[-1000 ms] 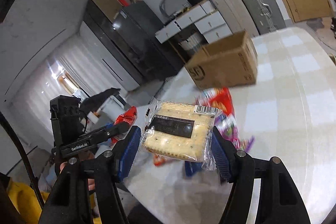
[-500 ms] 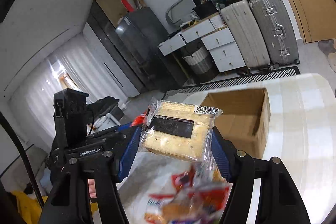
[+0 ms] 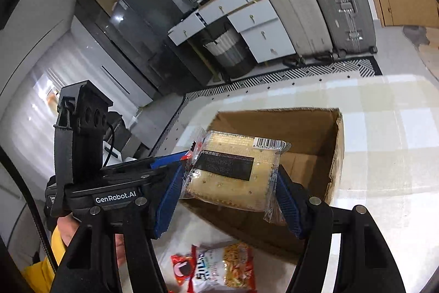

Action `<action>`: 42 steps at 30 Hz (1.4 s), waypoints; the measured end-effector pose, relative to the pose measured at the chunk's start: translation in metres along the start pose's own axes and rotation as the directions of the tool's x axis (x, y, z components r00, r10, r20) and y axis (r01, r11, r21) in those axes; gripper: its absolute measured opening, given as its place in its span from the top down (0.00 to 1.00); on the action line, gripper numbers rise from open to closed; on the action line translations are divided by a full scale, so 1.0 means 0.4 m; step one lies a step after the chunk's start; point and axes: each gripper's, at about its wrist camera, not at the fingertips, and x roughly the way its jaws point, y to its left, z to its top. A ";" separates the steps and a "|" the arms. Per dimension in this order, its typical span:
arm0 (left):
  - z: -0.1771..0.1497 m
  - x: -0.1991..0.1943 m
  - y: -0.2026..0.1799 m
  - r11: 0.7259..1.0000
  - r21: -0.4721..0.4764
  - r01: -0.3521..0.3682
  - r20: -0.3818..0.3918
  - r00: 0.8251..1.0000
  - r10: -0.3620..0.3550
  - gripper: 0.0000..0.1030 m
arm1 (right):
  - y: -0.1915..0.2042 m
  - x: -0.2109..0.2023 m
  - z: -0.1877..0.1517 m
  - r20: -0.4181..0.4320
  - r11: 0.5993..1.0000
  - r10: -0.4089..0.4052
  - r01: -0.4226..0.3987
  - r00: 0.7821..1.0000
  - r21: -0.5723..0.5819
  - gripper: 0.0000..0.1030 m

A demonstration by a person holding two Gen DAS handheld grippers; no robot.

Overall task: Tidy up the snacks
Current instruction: 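Lower both packs into the SF box and open both tools, then move both tools back over the snack pile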

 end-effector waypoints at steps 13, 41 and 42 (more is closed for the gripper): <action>-0.027 0.114 -0.022 0.996 0.039 -0.078 -0.006 0.997 0.079 0.59 | -0.030 0.044 -0.015 -0.031 0.998 -0.067 0.066 0.997 -0.021 0.35; -0.241 -0.341 -0.217 0.964 0.103 -0.246 0.333 0.922 0.200 0.16 | 0.176 -0.266 -0.128 0.212 0.972 -0.089 0.131 0.973 -0.195 0.19; -0.257 -0.362 -0.222 0.963 0.100 -0.249 0.342 0.918 0.201 0.12 | 0.197 -0.286 -0.145 0.227 0.968 -0.087 0.136 0.970 -0.213 0.19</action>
